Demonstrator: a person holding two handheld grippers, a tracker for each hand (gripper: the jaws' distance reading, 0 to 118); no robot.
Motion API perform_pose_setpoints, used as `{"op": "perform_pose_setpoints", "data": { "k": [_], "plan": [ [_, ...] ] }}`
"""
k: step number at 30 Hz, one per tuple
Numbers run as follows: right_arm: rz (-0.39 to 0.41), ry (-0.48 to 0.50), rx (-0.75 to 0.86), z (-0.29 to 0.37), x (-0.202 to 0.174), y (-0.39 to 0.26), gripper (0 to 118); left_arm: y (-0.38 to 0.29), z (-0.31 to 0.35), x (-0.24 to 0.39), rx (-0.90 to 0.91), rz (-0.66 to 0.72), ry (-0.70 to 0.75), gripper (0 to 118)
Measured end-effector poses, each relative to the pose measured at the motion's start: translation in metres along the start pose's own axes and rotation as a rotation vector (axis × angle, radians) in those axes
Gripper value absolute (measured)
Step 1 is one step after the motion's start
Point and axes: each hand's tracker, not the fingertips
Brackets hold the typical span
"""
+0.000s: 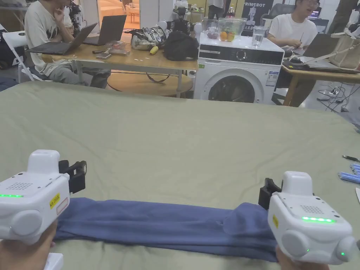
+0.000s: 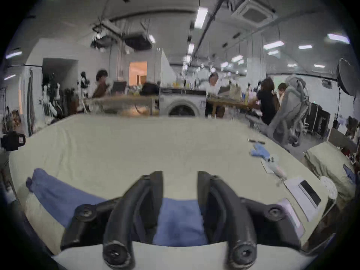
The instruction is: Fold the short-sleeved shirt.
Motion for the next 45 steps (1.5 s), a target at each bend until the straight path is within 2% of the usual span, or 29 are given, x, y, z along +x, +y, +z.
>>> {"op": "perform_pose_setpoints", "data": {
  "k": [1,2,6,10,17,19,20,21,24,27,32,35,37,40,41,43,44,45],
  "plan": [
    [-0.009,0.012,0.023,0.001,-0.007,0.000,2,0.000,0.001,0.003,0.013,-0.004,0.003,8],
    [-0.017,0.011,0.041,0.000,-0.013,-0.001,0,0.000,0.002,0.006,0.031,-0.012,0.006,1],
    [-0.034,0.021,0.074,-0.001,-0.036,0.005,0,0.001,0.002,0.010,0.085,-0.037,0.021,0],
    [-0.024,0.031,0.093,-0.006,-0.058,0.012,0,0.006,0.001,-0.001,0.057,-0.048,0.029,0],
    [-0.001,0.092,0.084,-0.012,-0.087,0.019,0,0.010,-0.005,-0.077,-0.222,0.095,-0.034,0],
    [0.012,0.106,0.079,-0.013,-0.096,0.020,0,0.004,-0.008,-0.100,-0.303,0.161,-0.078,5],
    [0.019,0.119,0.076,-0.013,-0.100,0.020,0,0.000,-0.013,-0.115,-0.365,0.219,-0.126,13],
    [0.027,0.138,0.071,-0.014,-0.104,0.020,0,-0.005,-0.018,-0.130,-0.413,0.271,-0.155,26],
    [0.045,0.159,0.062,-0.017,-0.114,0.018,0,-0.023,-0.031,-0.156,-0.532,0.412,-0.232,53],
    [0.051,0.182,0.048,-0.017,-0.122,0.016,0,-0.043,-0.051,-0.173,-0.648,0.470,-0.300,55],
    [0.064,0.191,0.027,-0.020,-0.126,0.010,0,-0.079,-0.082,-0.188,-0.751,0.743,-0.470,54],
    [0.075,0.187,0.016,-0.021,-0.123,0.006,0,-0.090,-0.090,-0.180,-0.725,0.836,-0.592,54],
    [0.075,0.185,0.010,-0.023,-0.120,0.005,0,-0.098,-0.098,-0.170,-0.727,0.883,-0.625,54],
    [0.073,0.174,0.003,-0.024,-0.115,0.004,0,-0.096,-0.096,-0.150,-0.705,0.866,-0.654,54],
    [0.073,0.172,0.000,-0.025,-0.114,0.004,0,-0.095,-0.095,-0.145,-0.698,0.867,-0.644,50],
    [0.072,0.168,-0.006,-0.026,-0.111,0.004,0,-0.088,-0.091,-0.140,-0.712,0.864,-0.573,19],
    [0.071,0.167,-0.008,-0.026,-0.109,0.004,0,-0.089,-0.089,-0.137,-0.743,0.851,-0.510,9],
    [0.070,0.168,-0.008,-0.027,-0.108,0.004,0,-0.090,-0.084,-0.136,-0.742,0.858,-0.511,6]
  ]
}}
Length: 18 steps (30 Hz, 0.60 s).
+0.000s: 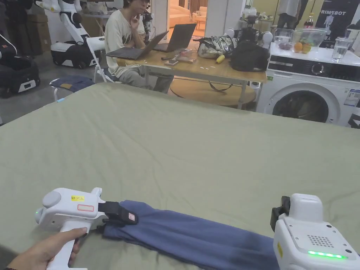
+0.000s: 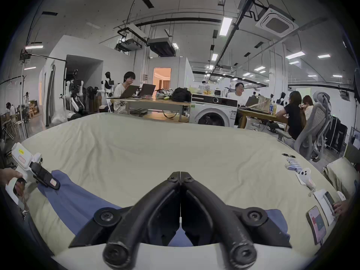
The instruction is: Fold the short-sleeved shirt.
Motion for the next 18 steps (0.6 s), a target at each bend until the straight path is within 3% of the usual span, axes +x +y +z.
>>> {"op": "perform_pose_setpoints", "data": {
  "k": [1,5,11,18],
  "plan": [
    [-0.001,-0.001,-0.001,0.000,0.001,0.000,0,-0.005,0.002,0.008,0.015,-0.010,-0.047,5],
    [0.000,-0.002,-0.003,-0.001,0.004,0.000,0,0.008,0.013,0.016,0.030,-0.076,0.017,3],
    [-0.003,0.003,0.006,-0.002,0.004,0.005,0,0.019,0.056,0.043,0.104,-0.149,-0.020,3],
    [0.005,0.023,0.020,-0.001,-0.002,0.009,0,0.028,0.097,0.059,0.136,-0.188,0.186,3]
  ]
}}
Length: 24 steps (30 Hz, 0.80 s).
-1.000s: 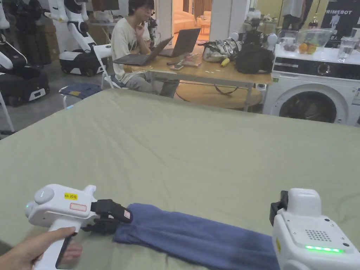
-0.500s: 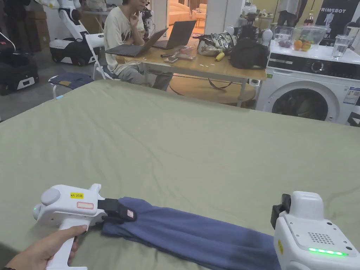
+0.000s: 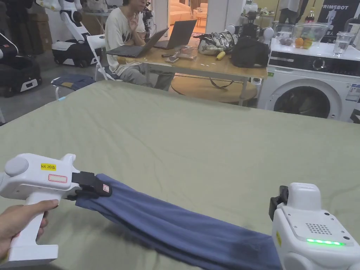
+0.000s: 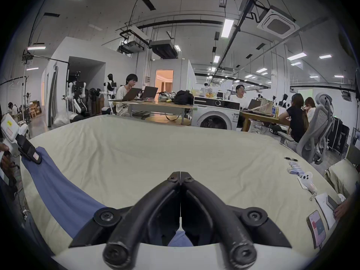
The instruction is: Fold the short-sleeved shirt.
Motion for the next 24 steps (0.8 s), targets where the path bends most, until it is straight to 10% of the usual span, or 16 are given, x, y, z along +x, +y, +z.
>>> {"op": "perform_pose_setpoints", "data": {
  "k": [15,24],
  "plan": [
    [-0.009,-0.002,-0.010,0.007,0.007,0.000,0,-0.024,-0.061,0.124,-0.137,-0.180,-0.153,3],
    [-0.008,-0.032,-0.026,0.012,0.023,-0.004,0,-0.057,-0.196,0.154,-0.299,-0.218,0.033,3]
  ]
}}
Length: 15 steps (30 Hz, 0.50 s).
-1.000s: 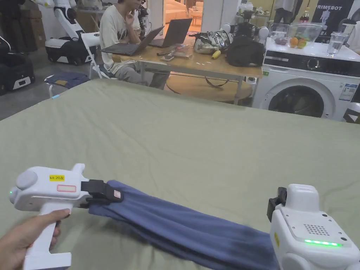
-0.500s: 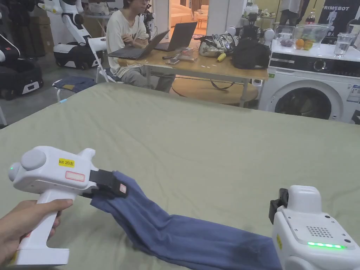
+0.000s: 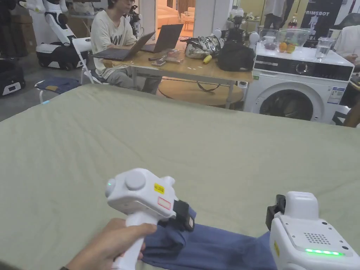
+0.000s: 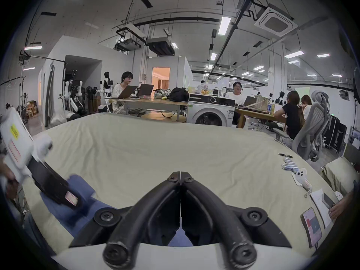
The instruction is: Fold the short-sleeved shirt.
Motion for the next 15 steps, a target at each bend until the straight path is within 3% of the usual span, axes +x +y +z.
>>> {"op": "perform_pose_setpoints", "data": {
  "k": [5,9,15],
  "plan": [
    [0.000,-0.016,-0.012,0.001,0.008,-0.003,0,-0.007,-0.043,0.001,-0.032,0.053,0.069,6],
    [0.002,-0.019,-0.015,0.002,0.011,-0.004,0,-0.013,-0.039,0.005,-0.025,0.053,-0.021,55],
    [0.008,-0.013,-0.018,0.005,0.010,-0.004,0,-0.014,-0.004,0.020,-0.037,0.006,-0.038,57]
  ]
}}
